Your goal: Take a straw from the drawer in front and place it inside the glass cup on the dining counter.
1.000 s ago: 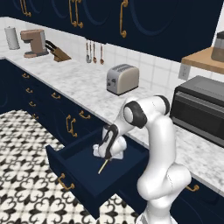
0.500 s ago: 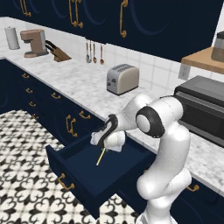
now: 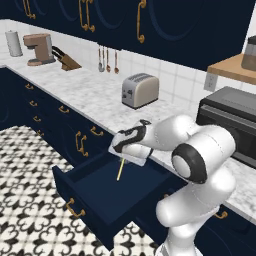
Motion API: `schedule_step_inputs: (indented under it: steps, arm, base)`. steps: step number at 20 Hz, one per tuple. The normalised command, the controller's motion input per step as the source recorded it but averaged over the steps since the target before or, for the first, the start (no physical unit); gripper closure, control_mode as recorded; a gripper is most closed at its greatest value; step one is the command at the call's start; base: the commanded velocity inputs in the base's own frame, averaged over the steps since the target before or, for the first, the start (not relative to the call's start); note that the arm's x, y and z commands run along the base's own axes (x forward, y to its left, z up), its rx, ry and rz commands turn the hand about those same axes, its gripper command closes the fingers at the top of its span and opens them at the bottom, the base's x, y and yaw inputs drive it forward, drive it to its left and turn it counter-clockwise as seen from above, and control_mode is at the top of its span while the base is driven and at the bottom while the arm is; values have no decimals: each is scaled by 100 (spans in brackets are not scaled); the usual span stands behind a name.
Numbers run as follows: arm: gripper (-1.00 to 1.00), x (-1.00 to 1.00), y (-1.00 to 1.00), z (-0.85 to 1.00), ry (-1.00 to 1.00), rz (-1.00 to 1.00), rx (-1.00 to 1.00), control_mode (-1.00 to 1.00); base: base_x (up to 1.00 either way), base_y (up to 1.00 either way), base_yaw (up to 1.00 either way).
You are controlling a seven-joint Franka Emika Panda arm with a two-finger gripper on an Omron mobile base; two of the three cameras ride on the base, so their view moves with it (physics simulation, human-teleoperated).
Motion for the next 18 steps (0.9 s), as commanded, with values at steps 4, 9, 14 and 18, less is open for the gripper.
schedule_step_inputs:
  steps: [4, 9, 14, 18]
  arm:
    - [100, 0, 6, 100, 0, 1, 0, -100]
    - [100, -3, 6, 100, 0, 0, -10, -100]
    - [100, -39, 2, 100, -7, 7, -23, -100]
    - [100, -49, 0, 78, -9, 10, -18, -100]
  base:
    - [0, 0, 0]
    - [0, 0, 0]
    - [0, 0, 0]
    - [0, 0, 0]
